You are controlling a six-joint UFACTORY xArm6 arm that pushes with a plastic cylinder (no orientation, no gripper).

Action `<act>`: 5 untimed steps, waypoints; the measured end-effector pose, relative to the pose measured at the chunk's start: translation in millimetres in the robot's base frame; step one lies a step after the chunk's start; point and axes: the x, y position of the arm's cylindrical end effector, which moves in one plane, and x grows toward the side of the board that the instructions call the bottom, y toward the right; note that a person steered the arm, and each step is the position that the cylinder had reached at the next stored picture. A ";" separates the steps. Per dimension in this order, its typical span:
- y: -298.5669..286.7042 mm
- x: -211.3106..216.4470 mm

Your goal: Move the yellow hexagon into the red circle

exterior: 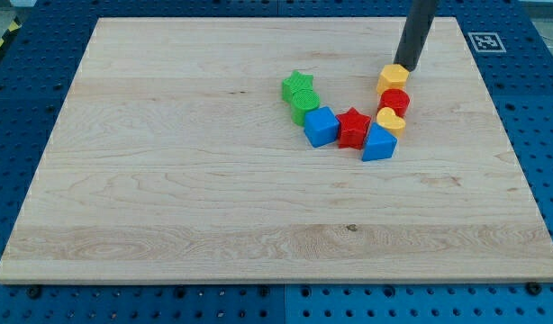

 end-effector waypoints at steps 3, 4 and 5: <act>-0.7 23.9; -0.7 25.3; -0.9 27.3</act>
